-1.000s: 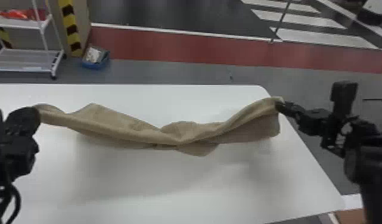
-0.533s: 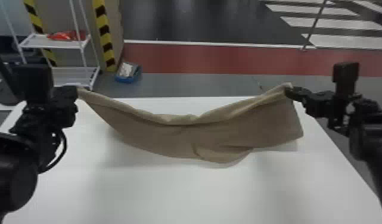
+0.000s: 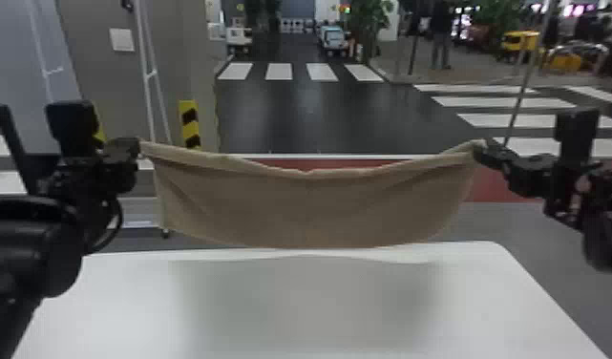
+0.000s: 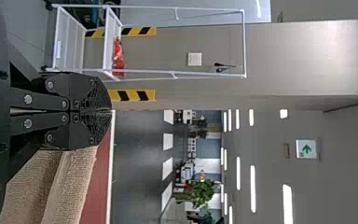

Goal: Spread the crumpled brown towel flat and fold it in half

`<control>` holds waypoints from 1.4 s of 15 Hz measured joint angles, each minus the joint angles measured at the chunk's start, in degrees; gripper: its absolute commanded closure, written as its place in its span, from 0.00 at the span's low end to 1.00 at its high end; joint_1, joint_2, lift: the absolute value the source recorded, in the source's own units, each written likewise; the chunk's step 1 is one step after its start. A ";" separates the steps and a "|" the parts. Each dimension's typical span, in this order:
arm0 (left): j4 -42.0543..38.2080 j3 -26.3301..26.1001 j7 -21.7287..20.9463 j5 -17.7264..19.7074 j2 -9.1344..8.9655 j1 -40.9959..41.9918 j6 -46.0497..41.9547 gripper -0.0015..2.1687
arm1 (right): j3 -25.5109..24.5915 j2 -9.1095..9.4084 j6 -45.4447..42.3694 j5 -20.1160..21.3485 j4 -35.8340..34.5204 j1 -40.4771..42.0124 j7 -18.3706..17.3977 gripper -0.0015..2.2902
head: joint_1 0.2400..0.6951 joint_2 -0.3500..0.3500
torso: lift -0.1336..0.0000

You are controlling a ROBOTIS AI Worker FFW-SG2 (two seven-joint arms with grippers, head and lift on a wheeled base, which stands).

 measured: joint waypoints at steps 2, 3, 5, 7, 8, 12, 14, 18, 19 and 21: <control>-5.86 1.44 0.26 0.77 1.13 2.58 6.55 0.95 | -0.30 -0.95 4.32 -1.86 -4.72 3.42 1.40 0.73 | 0.24 0.46 | 0.07; -10.82 2.94 0.03 0.50 1.76 6.74 11.80 0.95 | -0.54 -2.08 5.95 -3.32 -8.39 7.58 2.31 0.73 | 0.30 0.46 | 0.07; -18.89 6.09 -1.59 -1.30 2.10 16.93 18.83 0.95 | -1.13 -4.35 6.85 -5.30 -13.79 16.57 3.77 0.73 | 0.50 0.46 | 0.07; -25.46 8.68 -2.73 -4.03 1.66 26.79 23.05 0.95 | -3.31 -5.20 7.27 -6.03 -18.14 24.91 4.86 0.73 | 0.82 0.46 | 0.07; -29.37 9.92 -2.97 -4.94 1.21 31.25 25.83 0.95 | -5.10 -5.31 8.16 -6.41 -20.86 29.02 5.53 0.73 | 0.91 0.46 | 0.07; -41.05 11.88 -3.45 -9.32 -0.54 42.95 34.97 0.95 | -11.04 -5.81 15.63 -6.61 -30.97 41.47 9.33 0.73 | 1.00 0.43 | 0.07; -43.55 12.40 -3.48 -10.30 -1.29 46.31 35.64 0.95 | -13.75 -5.96 19.17 -6.20 -34.55 45.87 12.06 0.73 | 1.00 0.41 | 0.07; -50.29 12.80 -4.04 -12.24 -2.40 51.43 39.96 0.95 | -19.05 -5.89 21.98 -6.72 -40.77 53.66 15.04 0.73 | 1.00 0.37 | 0.07; -52.10 13.01 -4.27 -12.17 -2.72 52.24 41.17 0.95 | -20.00 -5.80 22.65 -7.00 -41.84 54.71 15.50 0.73 | 1.00 0.34 | 0.07; -54.67 13.17 -4.33 -12.10 -3.39 53.29 42.90 0.95 | -21.09 -5.68 23.48 -6.85 -42.96 55.78 15.77 0.60 | 1.00 0.32 | 0.07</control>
